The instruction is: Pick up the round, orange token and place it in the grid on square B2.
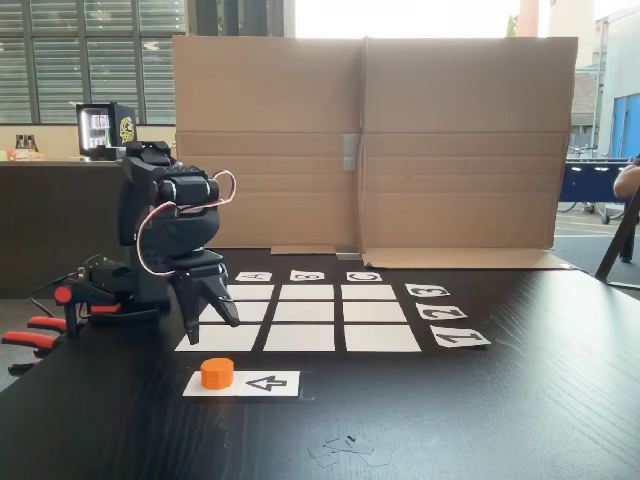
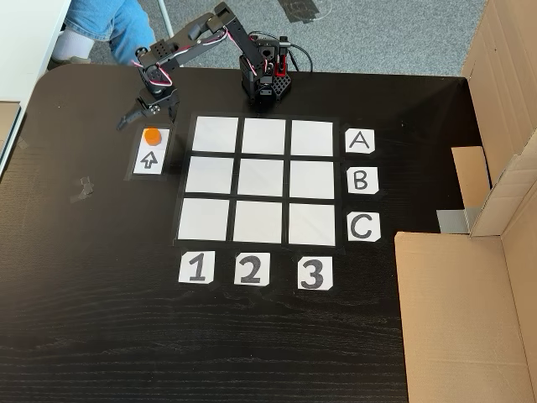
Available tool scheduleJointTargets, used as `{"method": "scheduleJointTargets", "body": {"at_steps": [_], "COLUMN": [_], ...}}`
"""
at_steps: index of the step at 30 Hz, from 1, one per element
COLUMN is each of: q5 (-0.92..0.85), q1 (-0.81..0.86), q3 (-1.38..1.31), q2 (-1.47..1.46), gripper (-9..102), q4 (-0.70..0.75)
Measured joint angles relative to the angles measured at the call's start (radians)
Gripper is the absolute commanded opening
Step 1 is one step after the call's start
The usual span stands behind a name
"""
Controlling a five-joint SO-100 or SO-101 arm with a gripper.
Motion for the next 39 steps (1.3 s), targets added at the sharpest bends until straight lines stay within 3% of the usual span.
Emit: {"method": "scheduleJointTargets", "body": {"at_steps": [19, 22, 24, 26, 28, 39], "q5": [0.025, 0.026, 0.029, 0.031, 0.037, 0.038], "q1": [-0.029, -0.029, -0.029, -0.029, -0.029, -0.029], "q3": [-0.114, -0.124, -0.138, -0.147, -0.16, -0.17], "q2": [-0.127, -0.143, -0.15, -0.158, -0.167, -0.173], "gripper": [71, 57, 40, 30, 11, 1], "q4": [-0.014, -0.014, -0.015, -0.015, -0.014, -0.032]}}
